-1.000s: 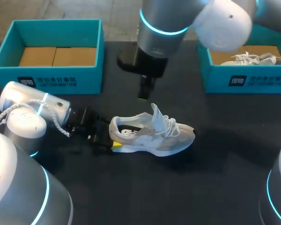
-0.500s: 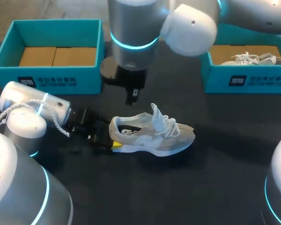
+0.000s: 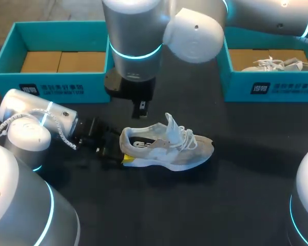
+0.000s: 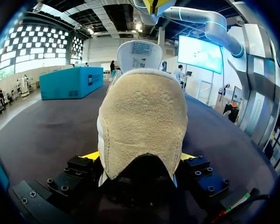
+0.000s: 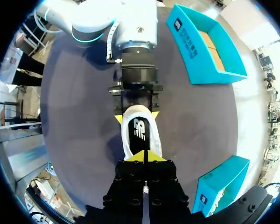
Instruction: Take the shoe out of the shoebox, open the shoe tongue, remove and reinsert the insole, then place the shoe into the shoebox
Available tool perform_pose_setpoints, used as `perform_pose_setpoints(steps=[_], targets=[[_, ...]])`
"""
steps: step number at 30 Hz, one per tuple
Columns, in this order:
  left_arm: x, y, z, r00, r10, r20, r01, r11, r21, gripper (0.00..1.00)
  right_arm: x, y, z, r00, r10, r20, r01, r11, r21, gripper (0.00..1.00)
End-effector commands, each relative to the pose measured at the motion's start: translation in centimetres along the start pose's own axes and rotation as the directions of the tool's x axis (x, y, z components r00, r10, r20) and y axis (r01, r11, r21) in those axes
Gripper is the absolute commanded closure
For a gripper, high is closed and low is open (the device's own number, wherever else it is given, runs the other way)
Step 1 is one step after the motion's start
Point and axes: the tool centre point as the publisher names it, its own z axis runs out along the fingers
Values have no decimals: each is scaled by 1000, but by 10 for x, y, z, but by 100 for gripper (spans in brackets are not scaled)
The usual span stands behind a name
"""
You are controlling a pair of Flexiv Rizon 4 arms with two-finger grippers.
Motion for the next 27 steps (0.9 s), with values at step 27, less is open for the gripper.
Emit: perform_pose_setpoints(steps=[27], targets=[[0, 3, -1, 1000, 0, 0, 0, 1000, -1, 100, -8, -25, 103, 999, 16, -51, -12, 996, 88, 100]])
